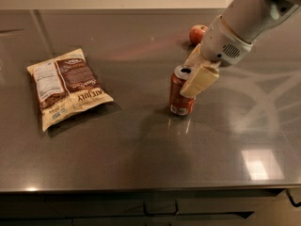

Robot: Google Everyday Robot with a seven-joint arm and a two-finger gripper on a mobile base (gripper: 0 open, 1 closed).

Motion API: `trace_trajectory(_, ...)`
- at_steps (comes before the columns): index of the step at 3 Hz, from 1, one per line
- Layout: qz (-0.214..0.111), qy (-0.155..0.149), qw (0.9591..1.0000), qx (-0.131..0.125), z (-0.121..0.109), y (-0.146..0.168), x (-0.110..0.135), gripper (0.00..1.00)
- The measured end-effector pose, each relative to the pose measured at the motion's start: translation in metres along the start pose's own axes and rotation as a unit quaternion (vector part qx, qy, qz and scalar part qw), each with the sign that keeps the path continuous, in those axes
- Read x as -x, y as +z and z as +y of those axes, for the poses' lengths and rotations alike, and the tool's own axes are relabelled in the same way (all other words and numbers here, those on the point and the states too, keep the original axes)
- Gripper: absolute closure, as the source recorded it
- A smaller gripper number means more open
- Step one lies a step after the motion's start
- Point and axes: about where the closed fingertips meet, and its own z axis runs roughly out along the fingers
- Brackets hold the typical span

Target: Move coke can near brown chip bag

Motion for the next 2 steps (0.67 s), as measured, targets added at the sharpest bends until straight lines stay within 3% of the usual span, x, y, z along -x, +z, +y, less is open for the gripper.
trace_trajectory(1, 0.003, -0.010, 0.9999, 0.005, -0.002, 0.008, 0.034, 1.00)
trace_trajectory(2, 0.003, -0.027, 0.9996, 0.013, -0.004, 0.022, 0.070, 1.00)
